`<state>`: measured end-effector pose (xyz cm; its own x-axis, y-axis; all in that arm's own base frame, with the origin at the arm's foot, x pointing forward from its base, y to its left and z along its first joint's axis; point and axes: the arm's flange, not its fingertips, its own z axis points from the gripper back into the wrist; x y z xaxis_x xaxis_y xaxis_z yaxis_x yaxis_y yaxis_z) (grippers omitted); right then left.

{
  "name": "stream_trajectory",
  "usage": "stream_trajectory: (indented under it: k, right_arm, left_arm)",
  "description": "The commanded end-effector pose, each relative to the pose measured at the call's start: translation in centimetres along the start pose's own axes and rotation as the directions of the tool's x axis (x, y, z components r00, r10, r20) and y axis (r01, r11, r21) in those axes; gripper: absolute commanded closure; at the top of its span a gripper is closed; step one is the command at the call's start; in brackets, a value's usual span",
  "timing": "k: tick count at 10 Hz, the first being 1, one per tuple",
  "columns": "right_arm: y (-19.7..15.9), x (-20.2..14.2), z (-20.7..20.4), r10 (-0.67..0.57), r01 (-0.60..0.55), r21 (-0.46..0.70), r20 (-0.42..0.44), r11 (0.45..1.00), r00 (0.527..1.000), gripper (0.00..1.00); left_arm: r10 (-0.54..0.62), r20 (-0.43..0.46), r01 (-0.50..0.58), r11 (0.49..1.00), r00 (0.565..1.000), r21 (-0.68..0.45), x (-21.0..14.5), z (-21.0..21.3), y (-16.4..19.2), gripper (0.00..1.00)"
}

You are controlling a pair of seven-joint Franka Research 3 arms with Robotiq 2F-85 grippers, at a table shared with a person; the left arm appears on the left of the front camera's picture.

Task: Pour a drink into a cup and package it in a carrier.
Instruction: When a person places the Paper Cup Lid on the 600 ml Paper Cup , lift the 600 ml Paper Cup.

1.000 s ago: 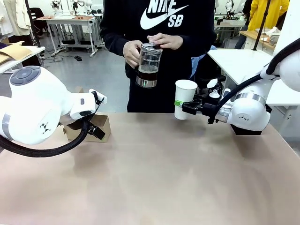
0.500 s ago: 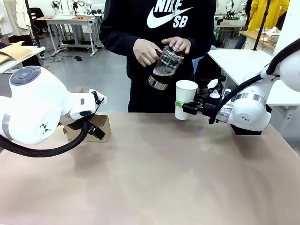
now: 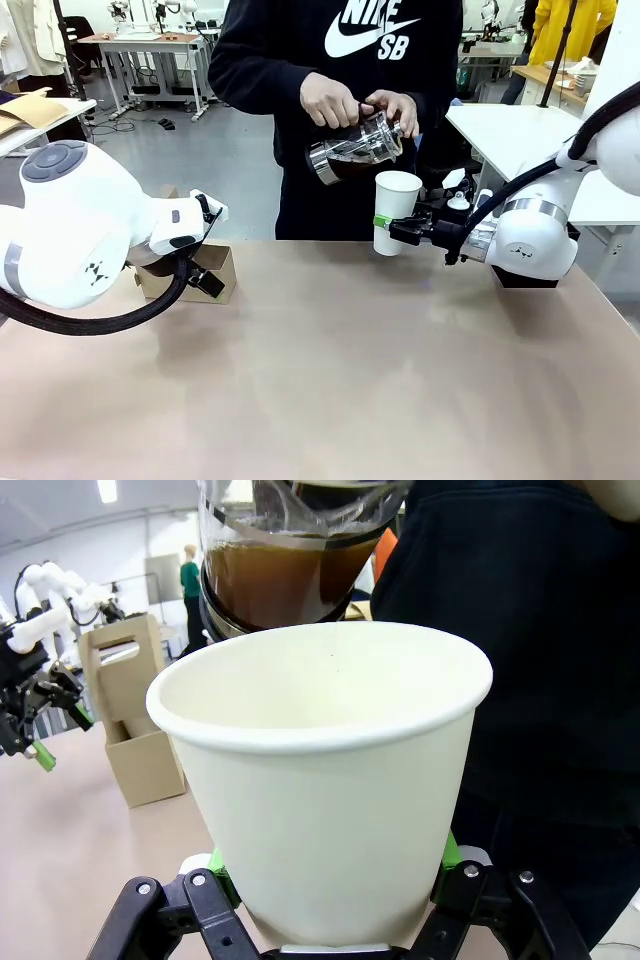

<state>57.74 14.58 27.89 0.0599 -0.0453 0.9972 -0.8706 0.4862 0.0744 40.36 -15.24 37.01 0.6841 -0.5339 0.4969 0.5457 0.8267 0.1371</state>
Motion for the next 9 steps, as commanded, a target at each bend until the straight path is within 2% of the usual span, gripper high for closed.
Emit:
stream_trajectory:
  k: [1,9]
  right_arm:
    - [0.17,0.01,-0.25,-0.008,0.009,-0.009,0.004,1.000,1.000,0.19]
    - [0.17,0.01,-0.25,-0.008,0.009,-0.009,0.004,1.000,1.000,0.19]
  left_arm:
    - [0.001,0.001,-0.001,1.000,1.000,-0.002,-0.02,0.03,0.04,0.00]
    - [0.001,0.001,-0.001,1.000,1.000,-0.002,-0.02,0.03,0.04,0.00]
